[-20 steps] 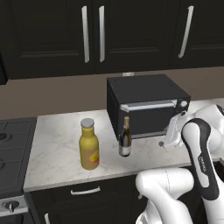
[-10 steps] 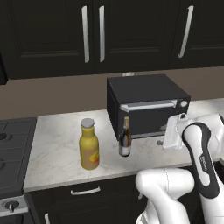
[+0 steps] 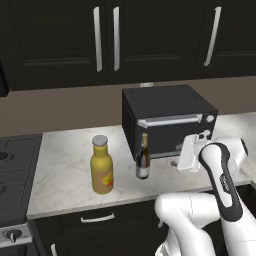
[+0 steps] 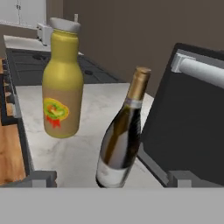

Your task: There is a wine glass and glass cup on the dining counter. Place the wine bottle next to the wine glass and the juice bottle next to the glass cup.

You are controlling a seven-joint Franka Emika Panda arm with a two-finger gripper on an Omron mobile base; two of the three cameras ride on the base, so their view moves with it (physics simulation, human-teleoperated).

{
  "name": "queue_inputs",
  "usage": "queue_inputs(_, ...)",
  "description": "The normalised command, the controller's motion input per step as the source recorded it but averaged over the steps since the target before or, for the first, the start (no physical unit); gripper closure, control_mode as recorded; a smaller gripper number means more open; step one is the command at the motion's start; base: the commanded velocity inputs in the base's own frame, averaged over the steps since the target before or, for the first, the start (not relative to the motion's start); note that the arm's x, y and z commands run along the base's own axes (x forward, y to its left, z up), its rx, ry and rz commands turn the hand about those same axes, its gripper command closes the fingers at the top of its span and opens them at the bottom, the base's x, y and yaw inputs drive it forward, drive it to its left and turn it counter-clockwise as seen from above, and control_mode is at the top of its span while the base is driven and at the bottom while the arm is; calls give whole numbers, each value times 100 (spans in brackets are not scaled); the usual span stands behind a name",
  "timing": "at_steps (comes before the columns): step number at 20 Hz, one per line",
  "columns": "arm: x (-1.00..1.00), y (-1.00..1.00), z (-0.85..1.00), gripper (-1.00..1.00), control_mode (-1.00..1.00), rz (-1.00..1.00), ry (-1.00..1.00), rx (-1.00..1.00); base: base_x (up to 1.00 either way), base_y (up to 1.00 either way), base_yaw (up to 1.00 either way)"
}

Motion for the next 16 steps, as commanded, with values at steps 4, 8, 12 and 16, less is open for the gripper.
queue_inputs(4,28,11,-10,-100,-100,2,0,4,0,0,0)
queue_inputs(8,25,18,-13,-100,-100,5,0,2,0,0,0)
queue_inputs(12,13,29,-12,-100,-100,11,0,4,0,0,0)
queue_inputs(16,1,36,-10,-100,-100,14,0,3,0,0,0)
